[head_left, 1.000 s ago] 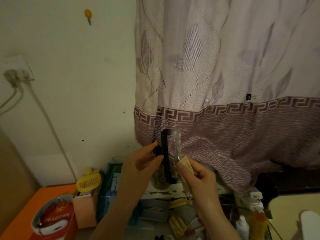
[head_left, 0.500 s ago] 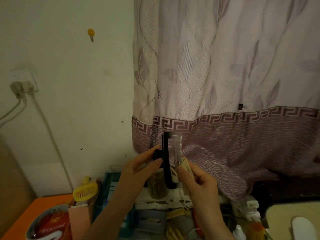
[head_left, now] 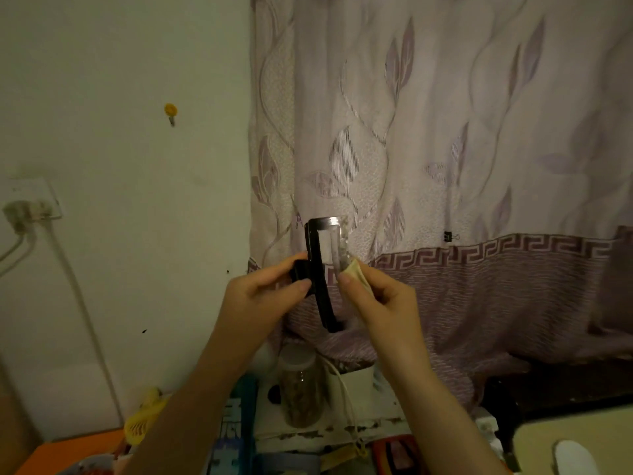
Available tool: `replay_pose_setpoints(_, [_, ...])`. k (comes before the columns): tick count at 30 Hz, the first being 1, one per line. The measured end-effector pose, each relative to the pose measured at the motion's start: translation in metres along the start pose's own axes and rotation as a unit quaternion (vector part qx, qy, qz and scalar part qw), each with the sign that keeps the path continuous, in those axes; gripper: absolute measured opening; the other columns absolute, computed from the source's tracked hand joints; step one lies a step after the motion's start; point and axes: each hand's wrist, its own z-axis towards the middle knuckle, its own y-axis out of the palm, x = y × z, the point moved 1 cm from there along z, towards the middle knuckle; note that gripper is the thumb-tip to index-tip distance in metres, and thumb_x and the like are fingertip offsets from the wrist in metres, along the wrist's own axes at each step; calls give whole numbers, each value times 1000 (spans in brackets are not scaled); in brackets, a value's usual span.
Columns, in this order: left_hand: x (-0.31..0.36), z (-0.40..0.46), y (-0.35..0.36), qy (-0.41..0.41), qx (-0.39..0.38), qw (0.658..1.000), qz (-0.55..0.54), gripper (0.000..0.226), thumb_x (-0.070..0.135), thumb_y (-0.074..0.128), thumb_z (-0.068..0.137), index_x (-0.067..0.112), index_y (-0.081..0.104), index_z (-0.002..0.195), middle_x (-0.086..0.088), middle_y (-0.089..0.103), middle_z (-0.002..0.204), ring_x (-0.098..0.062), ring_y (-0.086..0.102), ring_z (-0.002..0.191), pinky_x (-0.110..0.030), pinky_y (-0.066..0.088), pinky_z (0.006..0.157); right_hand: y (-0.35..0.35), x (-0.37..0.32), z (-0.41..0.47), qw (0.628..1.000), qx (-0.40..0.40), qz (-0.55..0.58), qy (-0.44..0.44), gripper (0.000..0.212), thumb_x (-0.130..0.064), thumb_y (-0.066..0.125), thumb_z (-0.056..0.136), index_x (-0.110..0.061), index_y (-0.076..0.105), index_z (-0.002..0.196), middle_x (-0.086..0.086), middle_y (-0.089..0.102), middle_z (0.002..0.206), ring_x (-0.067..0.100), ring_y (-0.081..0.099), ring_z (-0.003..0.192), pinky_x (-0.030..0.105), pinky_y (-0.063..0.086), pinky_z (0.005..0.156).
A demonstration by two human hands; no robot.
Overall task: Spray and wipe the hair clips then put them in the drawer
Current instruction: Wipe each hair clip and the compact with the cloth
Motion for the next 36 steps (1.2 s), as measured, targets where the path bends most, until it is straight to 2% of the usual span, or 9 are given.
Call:
replay_pose_setpoints(4, [10,6,0,-2,-10,1000,-22,44,-7,64,80,25,66,110,14,74,96,-5,69,94,-19,54,82,4,-17,14,1000,1,-3,-28,19,-13,64,89,-27,73,98,9,74,95,19,68,96,25,53,83])
replay_pose_setpoints(8, [14,5,4,-8,-30,999,-40,41,1,68,74,21,67,110,10,74,96,-6,70,92,-18,55,77,0,-24,22,999,-2,-7,-46,24,-15,62,92,7,67,95,29,66,85,27,63,77,31,45,71])
replay_pose_setpoints(12, [14,4,9,-16,-18,996,-82,43,13,68,65,18,69,107,4,75,98,-11,70,94,-19,55,76,-1,-32,23,999,-10,-9,-47,14,-16,61,92,-11,73,95,0,68,78,6,61,75,19,51,69])
replay_pose_setpoints(16, [13,3,12,-21,6,994,-102,44,15,67,66,16,68,111,1,75,100,-17,71,94,-21,56,74,-10,-34,20,999,-3,-10,-51,18,-18,58,94,-20,74,85,15,71,99,24,66,100,36,54,84])
replay_pose_setpoints(19, [14,2,11,-20,34,992,-117,45,16,68,66,15,68,111,-1,75,99,-17,71,93,-22,57,73,-17,-31,14,998,-24,-7,-49,24,-16,57,93,-36,71,95,-8,74,98,6,66,100,23,54,87])
replay_pose_setpoints(22, [17,3,13,-9,61,990,-125,43,18,67,66,15,68,109,0,75,98,-16,71,91,-22,57,72,-16,-23,5,997,-49,-54,-39,24,-13,58,93,-26,67,111,-1,71,112,-1,62,104,18,48,92])
replay_pose_setpoints(26, [19,2,14,-6,49,993,-111,45,18,64,70,15,65,114,1,75,99,-16,71,92,-22,57,74,-16,-14,-5,996,-41,-84,-10,39,-16,58,93,-12,56,131,-2,65,123,1,58,114,26,46,102])
replay_pose_setpoints(31, [21,-3,13,-14,-7,995,-97,42,10,62,75,15,63,118,5,75,96,-11,71,92,-18,55,72,-16,-14,-7,997,-28,-78,1,41,-18,58,93,-10,55,133,2,63,127,7,56,119,32,44,105])
replay_pose_setpoints(36, [22,-5,10,-12,-55,997,-43,39,-2,62,80,19,65,113,8,74,96,-6,70,91,-15,54,76,-14,-20,-5,999,-23,-46,3,36,-29,55,90,-6,66,115,-6,66,102,6,60,100,31,49,94])
